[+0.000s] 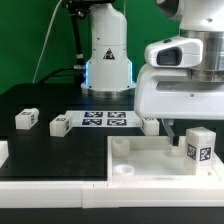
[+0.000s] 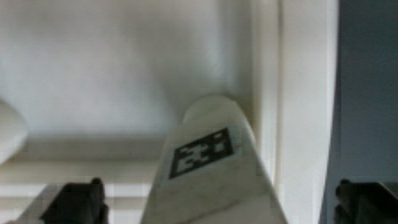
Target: Assemble one leg
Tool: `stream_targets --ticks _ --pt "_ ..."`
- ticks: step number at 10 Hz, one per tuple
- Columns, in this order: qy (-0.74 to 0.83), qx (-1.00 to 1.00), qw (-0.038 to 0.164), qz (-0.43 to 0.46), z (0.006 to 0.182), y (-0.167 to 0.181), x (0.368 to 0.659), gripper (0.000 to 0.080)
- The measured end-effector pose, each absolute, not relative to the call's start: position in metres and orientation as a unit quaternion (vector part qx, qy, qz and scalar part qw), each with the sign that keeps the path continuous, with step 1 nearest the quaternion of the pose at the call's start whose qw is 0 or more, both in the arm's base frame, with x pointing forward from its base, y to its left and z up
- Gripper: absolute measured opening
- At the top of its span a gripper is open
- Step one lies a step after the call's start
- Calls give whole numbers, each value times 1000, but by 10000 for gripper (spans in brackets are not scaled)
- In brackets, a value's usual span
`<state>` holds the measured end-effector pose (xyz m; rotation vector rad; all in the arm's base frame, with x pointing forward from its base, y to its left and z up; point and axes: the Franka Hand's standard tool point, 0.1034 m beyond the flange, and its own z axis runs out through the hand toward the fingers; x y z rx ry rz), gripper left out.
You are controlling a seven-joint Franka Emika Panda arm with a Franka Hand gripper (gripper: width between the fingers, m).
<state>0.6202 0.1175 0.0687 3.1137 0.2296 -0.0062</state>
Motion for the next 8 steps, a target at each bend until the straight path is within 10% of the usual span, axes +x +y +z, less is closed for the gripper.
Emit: stream_targets --ticks 4,5,8 --pt "151 988 12 -4 69 116 620 636" --pt "134 991 12 -4 69 116 620 448" --pt "-53 999 10 -3 69 120 619 290"
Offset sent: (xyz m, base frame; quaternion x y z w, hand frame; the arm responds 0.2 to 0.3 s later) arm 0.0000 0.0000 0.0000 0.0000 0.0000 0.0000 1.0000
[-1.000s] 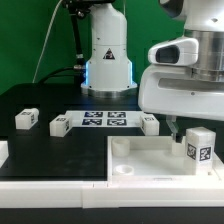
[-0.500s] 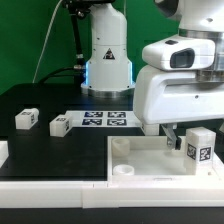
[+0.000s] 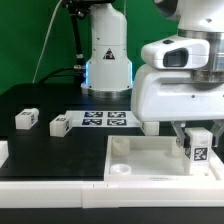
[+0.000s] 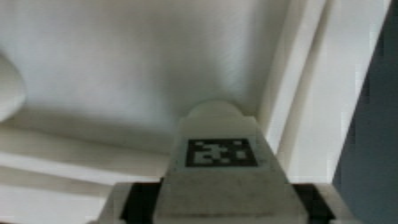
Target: Assemble one leg
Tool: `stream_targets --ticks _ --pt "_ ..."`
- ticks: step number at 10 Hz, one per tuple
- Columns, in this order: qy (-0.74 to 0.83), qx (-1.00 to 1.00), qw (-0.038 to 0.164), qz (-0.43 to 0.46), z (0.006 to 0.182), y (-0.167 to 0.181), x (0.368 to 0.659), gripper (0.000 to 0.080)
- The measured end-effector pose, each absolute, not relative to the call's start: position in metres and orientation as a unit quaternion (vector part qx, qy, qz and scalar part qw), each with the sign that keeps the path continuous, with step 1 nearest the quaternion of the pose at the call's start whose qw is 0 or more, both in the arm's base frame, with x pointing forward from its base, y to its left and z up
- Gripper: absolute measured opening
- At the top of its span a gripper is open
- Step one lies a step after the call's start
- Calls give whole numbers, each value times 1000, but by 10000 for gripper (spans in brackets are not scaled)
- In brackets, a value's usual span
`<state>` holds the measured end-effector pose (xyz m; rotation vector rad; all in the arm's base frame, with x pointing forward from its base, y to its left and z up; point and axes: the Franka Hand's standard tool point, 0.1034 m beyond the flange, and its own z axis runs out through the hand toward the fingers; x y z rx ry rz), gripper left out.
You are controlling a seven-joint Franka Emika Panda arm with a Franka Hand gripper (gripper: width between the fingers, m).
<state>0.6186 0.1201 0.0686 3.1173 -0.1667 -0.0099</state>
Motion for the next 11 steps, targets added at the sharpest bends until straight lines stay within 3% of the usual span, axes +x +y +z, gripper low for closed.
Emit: stream_targets --ticks 2,4,6,10,11 --pt "-198 980 12 -5 69 118 618 290" --pt "-310 950 29 -12 69 103 615 290" --pt "-409 910 65 -29 70 86 606 294" --pt "-444 893 74 -28 69 78 604 334" --pt "-444 893 73 -28 69 79 604 534"
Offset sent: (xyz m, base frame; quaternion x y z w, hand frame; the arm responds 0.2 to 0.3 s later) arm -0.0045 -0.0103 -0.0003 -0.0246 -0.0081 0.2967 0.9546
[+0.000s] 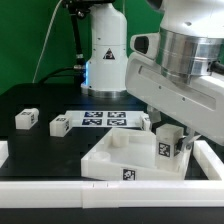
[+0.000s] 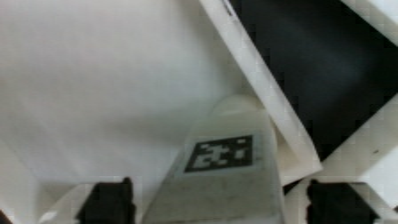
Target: Assemble one leg
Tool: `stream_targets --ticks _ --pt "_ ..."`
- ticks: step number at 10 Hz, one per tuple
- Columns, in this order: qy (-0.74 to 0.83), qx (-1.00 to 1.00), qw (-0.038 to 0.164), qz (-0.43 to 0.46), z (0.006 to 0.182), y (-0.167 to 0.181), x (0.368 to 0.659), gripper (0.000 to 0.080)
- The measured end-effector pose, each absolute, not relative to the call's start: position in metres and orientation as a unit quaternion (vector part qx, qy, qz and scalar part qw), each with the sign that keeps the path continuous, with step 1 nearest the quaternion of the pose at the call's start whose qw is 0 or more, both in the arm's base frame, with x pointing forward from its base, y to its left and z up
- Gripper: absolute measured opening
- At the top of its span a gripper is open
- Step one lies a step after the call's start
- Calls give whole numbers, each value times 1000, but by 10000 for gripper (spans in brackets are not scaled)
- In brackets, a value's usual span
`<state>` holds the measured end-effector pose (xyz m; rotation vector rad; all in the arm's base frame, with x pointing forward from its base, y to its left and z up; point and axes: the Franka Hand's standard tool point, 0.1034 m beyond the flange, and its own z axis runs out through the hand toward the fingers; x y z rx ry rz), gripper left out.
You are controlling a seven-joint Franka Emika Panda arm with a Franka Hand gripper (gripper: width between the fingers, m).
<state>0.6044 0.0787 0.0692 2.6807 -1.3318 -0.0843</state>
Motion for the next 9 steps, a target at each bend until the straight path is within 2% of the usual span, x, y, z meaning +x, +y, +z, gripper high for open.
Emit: stream_targets --ticks 1,3,9 --pt "-444 893 73 -28 69 79 604 613" --pt "-444 893 74 -28 69 79 604 643" --pt "-444 893 74 -28 69 79 604 649"
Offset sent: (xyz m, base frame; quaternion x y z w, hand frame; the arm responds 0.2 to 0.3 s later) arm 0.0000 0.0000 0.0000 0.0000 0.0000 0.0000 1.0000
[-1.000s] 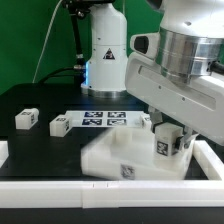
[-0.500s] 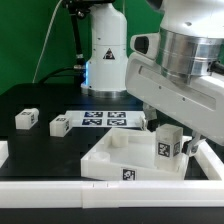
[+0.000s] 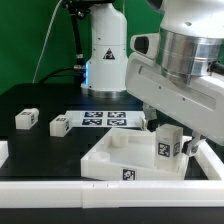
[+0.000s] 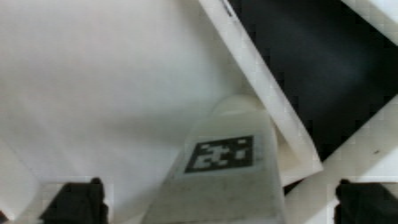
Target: Assemble one leg
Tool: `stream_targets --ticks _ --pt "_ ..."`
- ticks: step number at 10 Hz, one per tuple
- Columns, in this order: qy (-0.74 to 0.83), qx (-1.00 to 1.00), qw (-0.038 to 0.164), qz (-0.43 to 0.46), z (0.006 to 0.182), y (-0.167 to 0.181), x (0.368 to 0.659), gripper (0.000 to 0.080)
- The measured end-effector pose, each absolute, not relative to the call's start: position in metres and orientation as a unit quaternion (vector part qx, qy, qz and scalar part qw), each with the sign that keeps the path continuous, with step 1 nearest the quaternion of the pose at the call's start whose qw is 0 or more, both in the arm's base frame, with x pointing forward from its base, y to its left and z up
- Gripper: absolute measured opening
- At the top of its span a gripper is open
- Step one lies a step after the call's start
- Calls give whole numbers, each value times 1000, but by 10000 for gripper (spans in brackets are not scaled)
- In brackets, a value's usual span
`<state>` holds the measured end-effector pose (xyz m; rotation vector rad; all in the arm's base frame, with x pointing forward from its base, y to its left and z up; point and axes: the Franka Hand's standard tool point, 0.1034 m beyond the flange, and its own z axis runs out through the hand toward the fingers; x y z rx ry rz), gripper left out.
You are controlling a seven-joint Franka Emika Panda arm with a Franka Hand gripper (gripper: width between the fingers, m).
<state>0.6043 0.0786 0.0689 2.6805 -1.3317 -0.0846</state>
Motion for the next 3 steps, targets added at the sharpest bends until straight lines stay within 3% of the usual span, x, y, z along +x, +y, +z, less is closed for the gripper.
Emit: stream_targets --ticks 3 --pt "-444 893 74 -28 69 79 604 649"
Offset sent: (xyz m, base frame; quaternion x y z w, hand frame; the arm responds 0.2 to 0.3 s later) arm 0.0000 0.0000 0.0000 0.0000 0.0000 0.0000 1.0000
